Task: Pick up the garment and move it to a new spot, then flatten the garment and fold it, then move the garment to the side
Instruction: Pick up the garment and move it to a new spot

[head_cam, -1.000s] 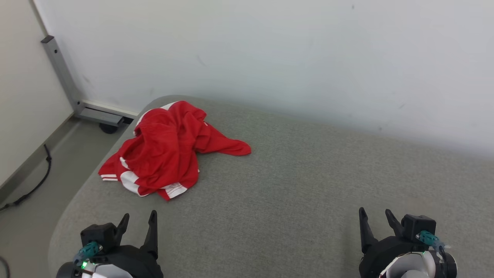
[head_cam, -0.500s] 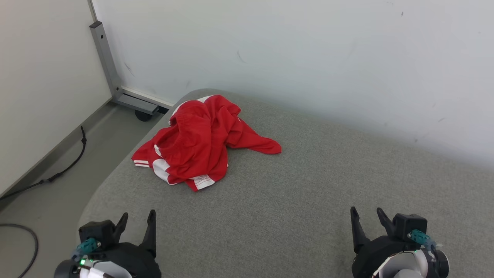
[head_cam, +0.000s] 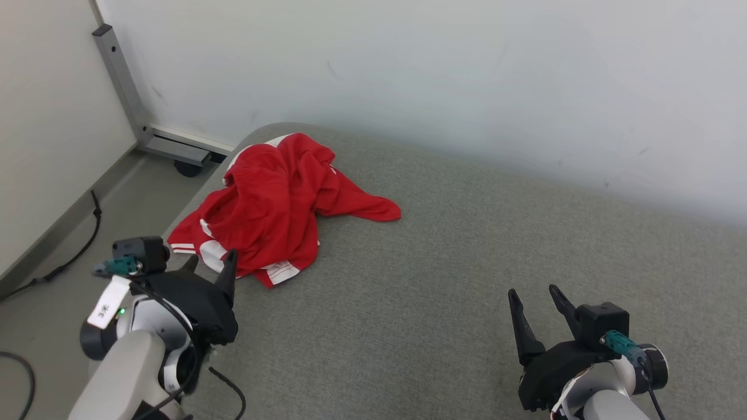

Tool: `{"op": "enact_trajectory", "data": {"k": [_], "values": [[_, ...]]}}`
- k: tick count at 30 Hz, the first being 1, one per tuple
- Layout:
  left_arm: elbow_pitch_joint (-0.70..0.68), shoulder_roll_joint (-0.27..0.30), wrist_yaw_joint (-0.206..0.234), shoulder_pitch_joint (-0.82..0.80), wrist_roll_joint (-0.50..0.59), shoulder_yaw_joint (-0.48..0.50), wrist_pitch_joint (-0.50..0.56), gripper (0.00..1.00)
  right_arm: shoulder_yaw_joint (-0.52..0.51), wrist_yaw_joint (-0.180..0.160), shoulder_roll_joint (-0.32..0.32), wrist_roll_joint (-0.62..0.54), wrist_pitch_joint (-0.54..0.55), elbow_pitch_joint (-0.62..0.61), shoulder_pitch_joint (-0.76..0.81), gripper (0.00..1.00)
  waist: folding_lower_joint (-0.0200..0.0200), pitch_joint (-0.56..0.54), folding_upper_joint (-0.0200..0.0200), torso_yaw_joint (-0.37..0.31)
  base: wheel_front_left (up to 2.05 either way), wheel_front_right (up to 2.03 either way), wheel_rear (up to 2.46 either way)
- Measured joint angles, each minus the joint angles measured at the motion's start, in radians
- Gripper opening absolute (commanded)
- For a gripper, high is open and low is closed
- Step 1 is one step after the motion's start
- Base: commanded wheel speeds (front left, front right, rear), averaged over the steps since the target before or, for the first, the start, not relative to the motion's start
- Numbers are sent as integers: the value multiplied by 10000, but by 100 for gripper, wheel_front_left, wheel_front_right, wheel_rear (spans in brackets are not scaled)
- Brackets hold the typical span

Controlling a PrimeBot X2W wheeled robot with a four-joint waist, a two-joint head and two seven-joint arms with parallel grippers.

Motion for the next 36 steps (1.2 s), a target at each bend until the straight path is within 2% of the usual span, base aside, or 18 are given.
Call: {"op": "enact_trajectory", "data": {"k": [7, 14, 20, 26, 36], "values": [[788, 194, 63, -1287, -50, 267, 692, 100, 203, 0, -299, -504, 462, -1035, -44, 100, 0, 548, 0, -622, 0, 0, 0], [1636, 777, 128, -1979, 58, 347, 1233, 100, 332, 0, -516, -792, 966, -1946, -435, 100, 1, 1284, 1, -1360, 0, 0, 0], [2065, 1035, 132, -2600, 198, 334, 1505, 100, 357, 0, -761, -965, 1396, -2583, -529, 100, 2, 2004, 1, -1936, 0, 0, 0], [2700, 1615, 234, -2757, 612, 244, 1641, 100, 376, 0, -790, -1106, 1735, -3120, -859, 100, 2, 2669, 1, -2454, 0, 0, 0], [3402, 1321, 431, -3462, 823, 61, 1699, 100, -4, 0, -965, -1112, 2100, -3346, -848, 100, 3, 3482, 2, -2919, 0, 0, 0]]}}
